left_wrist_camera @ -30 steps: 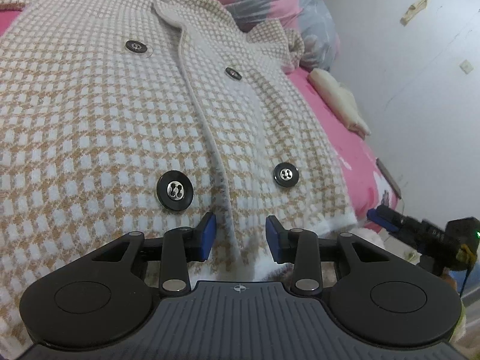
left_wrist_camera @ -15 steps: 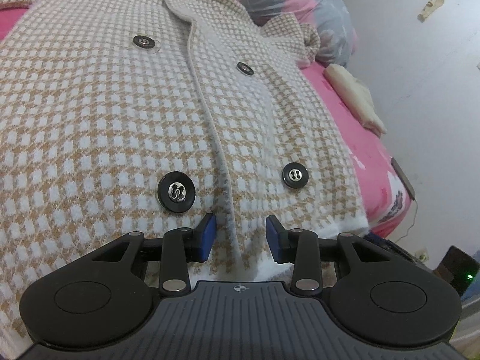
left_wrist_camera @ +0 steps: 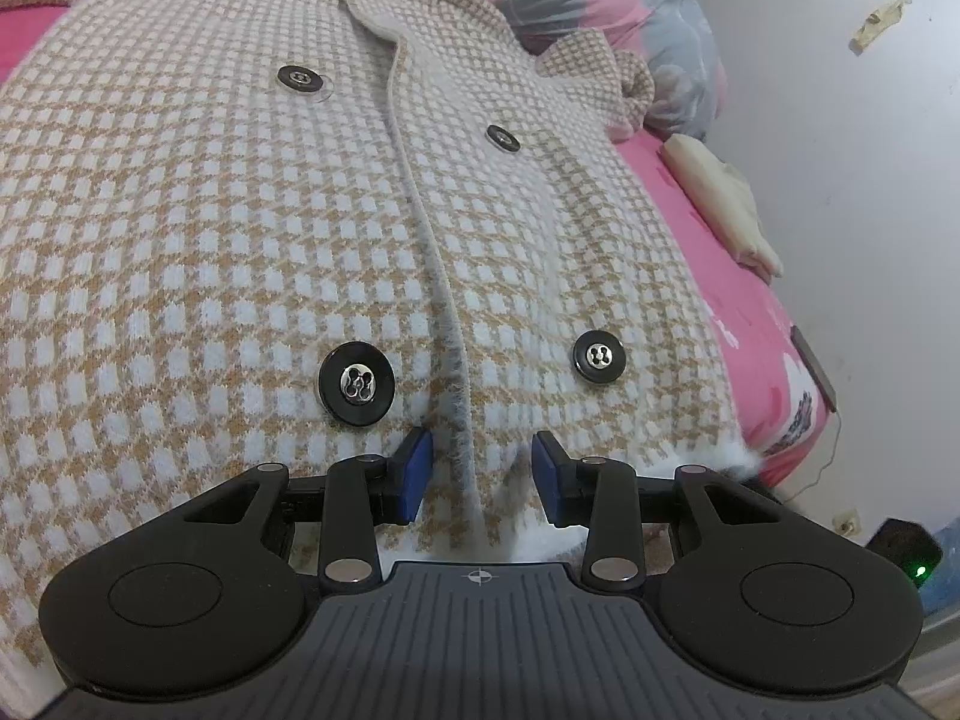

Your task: Fold clothes

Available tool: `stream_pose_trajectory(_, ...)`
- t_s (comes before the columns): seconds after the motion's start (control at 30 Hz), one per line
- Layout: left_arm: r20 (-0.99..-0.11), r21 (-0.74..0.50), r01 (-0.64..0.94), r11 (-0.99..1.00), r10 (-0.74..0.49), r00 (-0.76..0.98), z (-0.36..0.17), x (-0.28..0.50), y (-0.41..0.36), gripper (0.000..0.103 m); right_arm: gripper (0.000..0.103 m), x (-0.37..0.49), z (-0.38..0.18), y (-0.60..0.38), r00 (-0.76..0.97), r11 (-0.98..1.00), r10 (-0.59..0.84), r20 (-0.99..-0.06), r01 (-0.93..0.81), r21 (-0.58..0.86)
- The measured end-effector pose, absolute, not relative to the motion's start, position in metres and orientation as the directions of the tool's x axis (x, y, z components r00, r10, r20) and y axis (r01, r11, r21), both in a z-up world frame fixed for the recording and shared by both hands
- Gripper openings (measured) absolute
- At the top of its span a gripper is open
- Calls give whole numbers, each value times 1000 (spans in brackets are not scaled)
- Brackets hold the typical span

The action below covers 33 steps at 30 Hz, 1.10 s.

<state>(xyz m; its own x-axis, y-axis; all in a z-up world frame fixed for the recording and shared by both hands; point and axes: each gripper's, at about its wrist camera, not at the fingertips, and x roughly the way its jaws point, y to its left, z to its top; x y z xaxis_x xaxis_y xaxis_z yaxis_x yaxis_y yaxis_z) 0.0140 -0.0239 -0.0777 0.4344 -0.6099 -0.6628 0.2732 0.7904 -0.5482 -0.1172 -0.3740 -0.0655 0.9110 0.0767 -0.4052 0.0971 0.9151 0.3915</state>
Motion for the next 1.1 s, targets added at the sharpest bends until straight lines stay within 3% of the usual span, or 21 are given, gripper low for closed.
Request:
stream_pose_trajectory(0.1, -662, -548, 274, 791, -610, 436, -79, 14, -24, 36, 43, -124, -64, -385, 928, 896, -13, -373, 176, 408)
stream_pose_trajectory(0.23, -661, -545, 277, 791, -609, 438, -80, 14, -24, 36, 43, -117, -66, -365, 927, 930, 62, -369, 80, 358)
stream_pose_trajectory(0.33, -663, -539, 283, 793, -607, 438, -80, 15, -25, 36, 38, -118, -62, -369, 936, 935, 2, -353, 124, 332)
stream_pose_trajectory(0.47, -661, -540, 287, 791, -610, 437, -79, 16, -26, 36, 38, -120, -66, -388, 919, 906, 22, -393, 148, 397)
stream_pose_trajectory(0.57, -660, -538, 296, 789, -613, 434, -77, 15, -26, 37, 38, -122, -65, -377, 921, 926, 54, -385, 98, 364)
stream_pose_trajectory(0.7, -671, -503, 333, 798, -603, 432, -72, 11, -28, 37, 38, -116, -65, -377, 909, 930, -9, -416, 160, 330)
stream_pose_trajectory(0.8, -672, -493, 337, 802, -597, 438, -68, 10, -23, 37, 41, -118, -62, -393, 890, 904, 50, -453, 152, 399)
stream_pose_trajectory(0.9, -662, -476, 340, 811, -585, 469, -60, 10, -11, 37, 46, -129, -53, -397, 851, 923, 153, -503, 59, 380)
stream_pose_trajectory(1.03, -625, -454, 372, 810, -587, 515, -43, 14, 1, 37, 46, -149, -37, -417, 829, 910, 231, -509, 1, 414)
stream_pose_trajectory(1.1, -594, -450, 418, 789, -614, 519, -35, 22, -5, 37, 46, -147, -25, -436, 854, 885, 227, -469, 21, 465)
